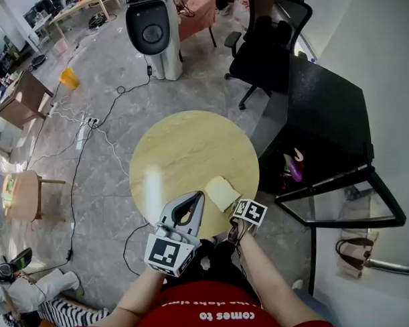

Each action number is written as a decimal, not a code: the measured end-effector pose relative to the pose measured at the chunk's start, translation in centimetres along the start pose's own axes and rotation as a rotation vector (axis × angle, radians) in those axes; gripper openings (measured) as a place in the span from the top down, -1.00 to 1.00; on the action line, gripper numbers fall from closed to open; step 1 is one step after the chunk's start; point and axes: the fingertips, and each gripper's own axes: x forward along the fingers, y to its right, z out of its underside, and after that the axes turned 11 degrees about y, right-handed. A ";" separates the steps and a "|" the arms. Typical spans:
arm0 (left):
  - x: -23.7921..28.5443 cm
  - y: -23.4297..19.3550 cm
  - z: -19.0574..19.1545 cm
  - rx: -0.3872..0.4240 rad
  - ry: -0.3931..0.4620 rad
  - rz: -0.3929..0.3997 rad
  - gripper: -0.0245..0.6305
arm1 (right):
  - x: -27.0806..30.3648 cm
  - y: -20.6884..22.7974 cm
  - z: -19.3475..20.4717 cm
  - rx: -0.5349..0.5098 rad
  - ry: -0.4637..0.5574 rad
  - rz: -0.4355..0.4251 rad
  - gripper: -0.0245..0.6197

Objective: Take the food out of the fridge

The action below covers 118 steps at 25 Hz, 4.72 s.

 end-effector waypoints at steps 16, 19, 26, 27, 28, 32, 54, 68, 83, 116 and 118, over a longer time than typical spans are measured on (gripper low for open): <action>1.4 1.2 2.3 0.029 -0.038 0.050 0.91 | -3.6 -3.9 -0.7 0.042 0.063 -0.296 0.51; 1.9 1.9 1.8 0.048 -0.028 0.075 0.91 | -5.2 -5.0 -2.0 0.096 0.101 -0.418 0.52; 3.2 5.1 1.3 0.050 -0.032 0.172 0.91 | -9.1 -3.9 -5.5 0.275 0.207 -0.532 0.52; 3.5 5.6 1.2 0.054 -0.029 0.185 0.91 | -9.4 -3.4 -5.9 0.291 0.223 -0.532 0.52; 3.8 6.1 1.0 0.060 -0.024 0.197 0.91 | -9.6 -3.0 -6.3 0.307 0.237 -0.529 0.52; 5.2 8.4 0.7 0.073 -0.008 0.266 0.91 | -10.3 -1.3 -7.4 0.401 0.291 -0.525 0.52; 9.4 15.0 -0.1 0.039 0.019 0.424 0.91 | -15.1 5.2 -18.0 0.462 0.587 -0.558 0.56; 10.5 14.9 0.6 0.012 0.010 0.382 0.91 | -11.7 9.7 -23.6 0.673 0.610 -0.491 0.55; 11.1 13.0 2.9 -0.015 -0.047 0.309 0.91 | -7.3 11.1 -27.1 0.812 0.550 -0.524 0.55; 10.3 11.7 3.8 -0.007 -0.077 0.277 0.91 | -5.9 11.7 -27.6 0.960 0.563 -0.582 0.76; 10.2 11.7 3.8 -0.008 -0.074 0.279 0.91 | -6.1 11.7 -27.5 0.899 0.562 -0.548 0.78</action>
